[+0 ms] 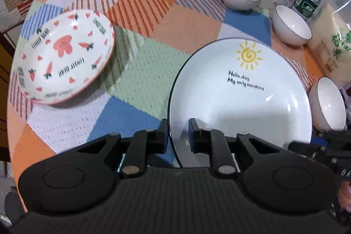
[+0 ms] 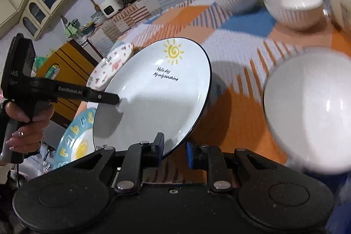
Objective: Organize plates and bowls
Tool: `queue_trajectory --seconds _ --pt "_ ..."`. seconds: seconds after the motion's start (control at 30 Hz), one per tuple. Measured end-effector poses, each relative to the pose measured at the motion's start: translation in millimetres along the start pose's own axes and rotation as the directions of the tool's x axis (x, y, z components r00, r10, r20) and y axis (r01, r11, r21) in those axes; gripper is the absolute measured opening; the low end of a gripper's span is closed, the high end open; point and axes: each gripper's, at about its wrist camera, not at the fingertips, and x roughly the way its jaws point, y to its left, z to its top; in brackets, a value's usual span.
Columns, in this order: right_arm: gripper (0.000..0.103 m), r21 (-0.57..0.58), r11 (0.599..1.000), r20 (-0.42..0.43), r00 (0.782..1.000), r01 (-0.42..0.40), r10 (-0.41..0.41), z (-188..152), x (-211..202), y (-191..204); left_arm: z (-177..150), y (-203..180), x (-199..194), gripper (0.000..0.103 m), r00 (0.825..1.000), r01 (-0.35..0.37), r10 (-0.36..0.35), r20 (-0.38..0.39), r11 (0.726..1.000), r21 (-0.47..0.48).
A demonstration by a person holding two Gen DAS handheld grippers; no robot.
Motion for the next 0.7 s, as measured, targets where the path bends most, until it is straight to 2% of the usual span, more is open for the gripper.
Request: queue_trajectory --seconds 0.17,0.33,0.53,0.7 --pt "0.025 -0.037 0.999 -0.011 1.000 0.007 -0.008 42 0 0 19 2 -9 0.017 1.000 -0.002 0.002 0.024 1.000 -0.019" --pt "0.025 -0.095 0.995 -0.039 0.999 0.010 -0.014 81 10 -1 40 9 -3 0.017 0.999 -0.006 0.010 0.038 0.996 -0.094" --pt "0.025 -0.174 0.985 -0.112 0.993 0.004 -0.024 119 36 -9 62 11 12 0.017 0.997 -0.033 0.042 0.070 0.992 -0.124" --pt "0.025 -0.134 0.991 -0.142 0.989 0.017 -0.036 136 56 -31 77 10 36 0.017 0.998 -0.023 0.030 0.055 0.992 -0.124"
